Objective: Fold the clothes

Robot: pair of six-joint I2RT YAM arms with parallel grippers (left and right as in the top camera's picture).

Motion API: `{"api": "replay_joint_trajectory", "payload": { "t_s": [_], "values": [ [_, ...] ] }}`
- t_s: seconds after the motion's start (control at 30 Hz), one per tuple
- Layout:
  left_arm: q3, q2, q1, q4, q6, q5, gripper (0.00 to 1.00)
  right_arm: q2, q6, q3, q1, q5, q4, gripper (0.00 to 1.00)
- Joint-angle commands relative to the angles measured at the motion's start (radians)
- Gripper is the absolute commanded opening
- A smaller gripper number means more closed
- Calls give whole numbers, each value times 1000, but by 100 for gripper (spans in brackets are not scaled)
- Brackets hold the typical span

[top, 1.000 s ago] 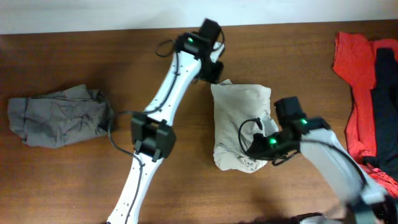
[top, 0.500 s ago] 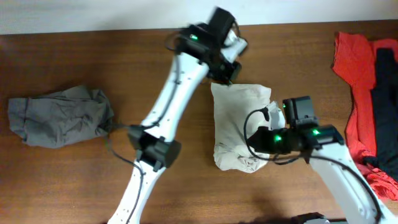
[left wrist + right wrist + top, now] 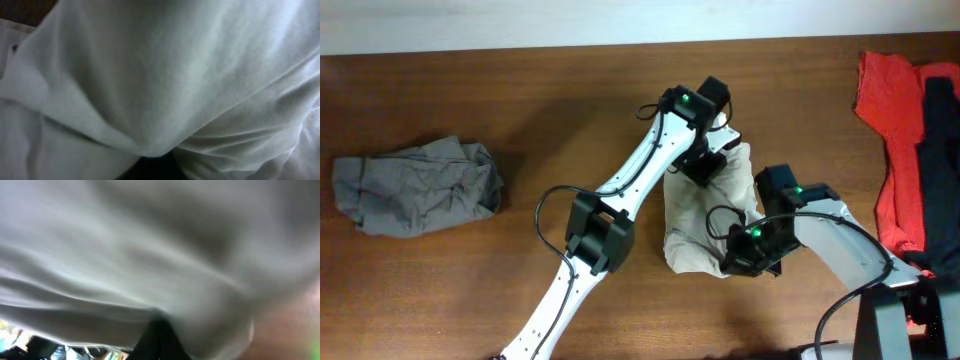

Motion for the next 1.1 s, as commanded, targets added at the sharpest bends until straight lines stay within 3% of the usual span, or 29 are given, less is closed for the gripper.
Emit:
{"api": "replay_joint_trajectory", "payload": {
  "t_s": [0.0, 0.13, 0.3, 0.47, 0.57, 0.67, 0.83, 1.07],
  "values": [
    [-20, 97, 45, 28, 25, -95, 1, -6, -41, -35, 12, 31, -39, 4],
    [15, 94, 71, 32, 13, -95, 0, -39, -104, -38, 40, 16, -71, 4],
    [156, 82, 86, -69, -30, -86, 3, -191, -188, -37, 50, -164, 67, 4],
    [342, 61, 85, -166, -72, -83, 11, -357, -128, -37, 50, -233, 245, 4],
    [336, 18, 84, -170, -82, -76, 19, -380, -52, -37, 50, -232, 356, 4],
    [336, 6, 84, -197, -85, -76, 25, -350, 5, -38, 55, -179, 433, 4],
    [315, 7, 84, -192, -92, -129, 25, -224, 29, -38, 101, -153, 532, 4],
    [230, 7, 84, -107, -57, -194, 12, 68, 170, -38, 195, -126, 554, 4]
  ]
}}
